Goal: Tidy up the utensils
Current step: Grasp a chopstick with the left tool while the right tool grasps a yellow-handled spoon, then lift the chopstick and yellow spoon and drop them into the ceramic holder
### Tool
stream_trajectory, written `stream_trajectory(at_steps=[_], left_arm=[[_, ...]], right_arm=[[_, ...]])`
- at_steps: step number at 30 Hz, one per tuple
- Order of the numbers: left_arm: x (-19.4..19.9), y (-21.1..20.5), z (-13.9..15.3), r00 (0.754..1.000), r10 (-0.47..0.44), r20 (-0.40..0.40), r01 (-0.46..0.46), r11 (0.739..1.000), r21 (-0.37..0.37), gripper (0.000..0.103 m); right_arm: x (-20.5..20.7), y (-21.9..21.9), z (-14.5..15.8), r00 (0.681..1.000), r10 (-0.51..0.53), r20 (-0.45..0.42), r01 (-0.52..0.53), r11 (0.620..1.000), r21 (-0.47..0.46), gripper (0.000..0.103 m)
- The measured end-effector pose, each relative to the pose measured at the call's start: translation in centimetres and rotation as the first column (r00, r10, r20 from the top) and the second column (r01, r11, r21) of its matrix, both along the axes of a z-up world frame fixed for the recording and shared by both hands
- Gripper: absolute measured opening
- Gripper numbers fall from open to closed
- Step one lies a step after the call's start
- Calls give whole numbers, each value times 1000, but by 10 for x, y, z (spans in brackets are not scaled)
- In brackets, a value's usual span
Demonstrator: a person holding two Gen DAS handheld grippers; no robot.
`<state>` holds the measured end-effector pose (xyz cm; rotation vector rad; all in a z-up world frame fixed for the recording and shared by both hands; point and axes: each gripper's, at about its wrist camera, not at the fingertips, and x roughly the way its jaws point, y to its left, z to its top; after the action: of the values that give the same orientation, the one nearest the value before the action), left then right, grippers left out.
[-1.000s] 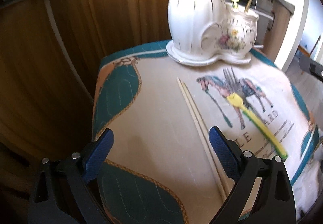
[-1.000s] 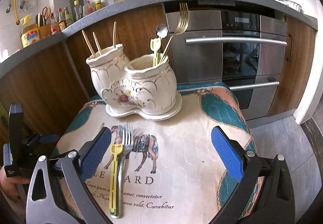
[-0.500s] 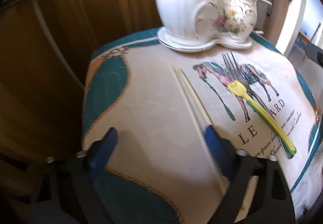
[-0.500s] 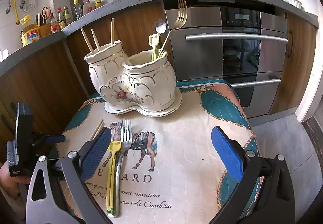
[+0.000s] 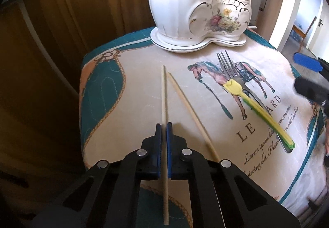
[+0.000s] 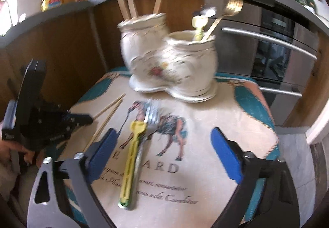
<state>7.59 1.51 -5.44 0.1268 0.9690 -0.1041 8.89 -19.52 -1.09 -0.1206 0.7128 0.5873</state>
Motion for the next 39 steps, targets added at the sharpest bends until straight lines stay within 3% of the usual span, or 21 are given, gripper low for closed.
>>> stream_trajectory(at_steps=[2,6,9,23,29,33,39], left_arm=[[-4,-1,-1,1000,-4,4,4,1000,2,5],[-8,-1,-1,1000,-7,11,7,1000,-6,5],[-12,1,-2,1000,-10,15,10,1000,-14,5],[-12,2,-1,999,-24,20,25,999,-35,5],[-10,2,0,999,-48,-5,47,999,-22,5],[-5,-3,1,996,-77,-41,77,997,7,5],[-4,-11,1,994,-96,-60,99,993,62,5]], right_arm=[[-4,12,-4,999,46,-15,-46,998,-35,75],[-6,34,-15,993,101,-67,-108,989,-98,40],[-4,44,-22,989,112,-100,-124,984,-124,23],[5,68,-38,980,92,-178,-126,974,-190,18],[7,73,-39,980,99,-173,-133,970,-203,16],[3,73,-41,980,100,-170,-132,974,-187,10],[-4,56,-24,987,104,-124,-117,988,-101,10]])
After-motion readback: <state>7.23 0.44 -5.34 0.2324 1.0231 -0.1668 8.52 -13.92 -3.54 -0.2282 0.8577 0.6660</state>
